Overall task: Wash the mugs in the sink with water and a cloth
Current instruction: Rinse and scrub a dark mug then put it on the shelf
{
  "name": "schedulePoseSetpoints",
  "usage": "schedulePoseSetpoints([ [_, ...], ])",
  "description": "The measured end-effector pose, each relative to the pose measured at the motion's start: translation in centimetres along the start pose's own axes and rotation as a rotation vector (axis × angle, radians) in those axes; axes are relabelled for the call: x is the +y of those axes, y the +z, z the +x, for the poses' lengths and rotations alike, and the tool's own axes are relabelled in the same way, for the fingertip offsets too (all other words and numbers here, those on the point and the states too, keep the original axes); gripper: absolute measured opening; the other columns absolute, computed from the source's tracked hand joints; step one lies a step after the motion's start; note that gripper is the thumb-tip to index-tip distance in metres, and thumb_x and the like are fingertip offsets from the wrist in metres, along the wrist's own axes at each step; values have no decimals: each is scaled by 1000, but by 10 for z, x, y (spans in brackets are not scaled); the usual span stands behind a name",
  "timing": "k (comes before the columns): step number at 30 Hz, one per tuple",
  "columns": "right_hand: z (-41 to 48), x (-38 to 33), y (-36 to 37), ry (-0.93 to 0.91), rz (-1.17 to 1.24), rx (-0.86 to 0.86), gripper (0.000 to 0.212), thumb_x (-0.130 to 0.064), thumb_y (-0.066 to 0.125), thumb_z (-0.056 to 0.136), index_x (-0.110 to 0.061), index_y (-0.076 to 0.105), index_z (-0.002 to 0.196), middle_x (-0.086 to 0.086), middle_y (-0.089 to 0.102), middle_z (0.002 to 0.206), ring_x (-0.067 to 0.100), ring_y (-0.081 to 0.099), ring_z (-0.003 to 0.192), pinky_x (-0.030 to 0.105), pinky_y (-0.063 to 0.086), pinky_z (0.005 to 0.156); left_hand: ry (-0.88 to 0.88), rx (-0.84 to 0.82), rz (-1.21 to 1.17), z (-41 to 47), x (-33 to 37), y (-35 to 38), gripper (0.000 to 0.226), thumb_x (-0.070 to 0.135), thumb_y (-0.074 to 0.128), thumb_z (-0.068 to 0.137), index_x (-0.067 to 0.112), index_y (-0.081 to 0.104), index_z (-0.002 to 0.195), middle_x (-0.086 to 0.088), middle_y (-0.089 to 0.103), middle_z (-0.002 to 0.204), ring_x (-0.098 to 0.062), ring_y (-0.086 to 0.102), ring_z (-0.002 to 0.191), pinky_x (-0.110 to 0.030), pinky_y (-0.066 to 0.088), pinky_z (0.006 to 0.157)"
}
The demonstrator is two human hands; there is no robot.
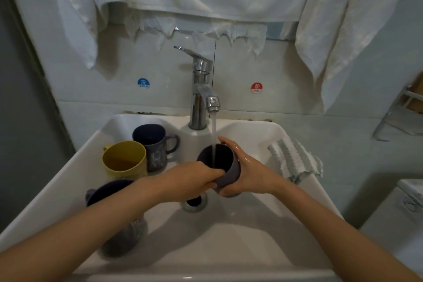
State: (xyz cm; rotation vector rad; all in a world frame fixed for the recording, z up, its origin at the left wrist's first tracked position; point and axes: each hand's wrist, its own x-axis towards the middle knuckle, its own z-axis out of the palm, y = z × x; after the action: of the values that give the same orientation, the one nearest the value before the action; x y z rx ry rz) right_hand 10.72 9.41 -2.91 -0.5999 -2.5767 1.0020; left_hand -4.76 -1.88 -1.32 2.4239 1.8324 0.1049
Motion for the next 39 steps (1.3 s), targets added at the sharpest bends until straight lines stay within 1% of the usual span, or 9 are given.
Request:
schedulePoseSetpoints([
  [5,3,-3,9,-87,-90,121,103,-22,91,53,-40,27,132,-15,49,126,2,49,113,8,38,93,-79,-90,301,5,13,-3,35,18,50,94,15,44,129,-7,59,116,-24,59,99,-29,49,85],
  [11,2,-6,15,-58,-102,143,110,-28,90,55,-27,25,144,-9,48,131,5,48,115,8,38,91,-443,148,-1042,30,39,-26,22,-2,47,89,11,46,71,-5,47,67,-11,46,58,-19,40,54],
  [16,-1,-9,5,-94,-88,155,101,-23,90,55,-28,34,138,-10,53,127,-1,49,112,10,41,93,-277,-211,-2,19,36,-20,23,4,54,87,4,57,110,-12,62,105,-27,60,93,-29,45,72],
  [21,5,-9,7,-95,-140,157,108,-25,91,52,-29,29,140,-10,48,131,6,47,116,3,31,94,-270,-199,383,16,25,-17,29,11,52,91,6,56,119,-11,57,117,-28,57,105,-33,46,81],
  [24,1,-9,9,-96,-164,125,110,-29,90,54,-26,26,143,-3,46,138,9,45,122,17,35,100,-331,-253,-175,25,29,-20,20,3,51,86,-5,60,102,-13,56,84,-25,55,81,-26,41,69],
  [28,-2,-10,10,-120,-171,121,105,-26,90,55,-25,30,142,-9,47,128,3,46,113,9,38,91,-480,-35,-1145,29,47,-37,23,-2,45,88,-5,53,109,-16,51,98,-25,51,92,-24,42,75],
  [31,-4,-13,5,-117,-170,145,99,-29,87,59,-28,29,140,-11,43,129,5,44,116,17,39,97,-264,108,-678,24,46,-21,16,15,56,90,3,60,98,-15,63,93,-26,60,91,-33,48,81],
  [34,-2,-10,5,-123,-202,146,96,-32,87,57,-33,33,136,-9,53,127,8,52,113,27,45,97,-126,-109,-15,12,27,-7,39,40,55,90,8,59,113,-8,66,104,-22,61,91,-30,49,82],
  [39,2,-14,6,-91,-206,44,111,-41,88,54,-31,23,144,-10,44,139,7,44,124,21,37,104,-107,-125,14,6,18,-16,47,38,48,94,13,46,134,-4,59,124,-22,56,110,-28,43,95],
])
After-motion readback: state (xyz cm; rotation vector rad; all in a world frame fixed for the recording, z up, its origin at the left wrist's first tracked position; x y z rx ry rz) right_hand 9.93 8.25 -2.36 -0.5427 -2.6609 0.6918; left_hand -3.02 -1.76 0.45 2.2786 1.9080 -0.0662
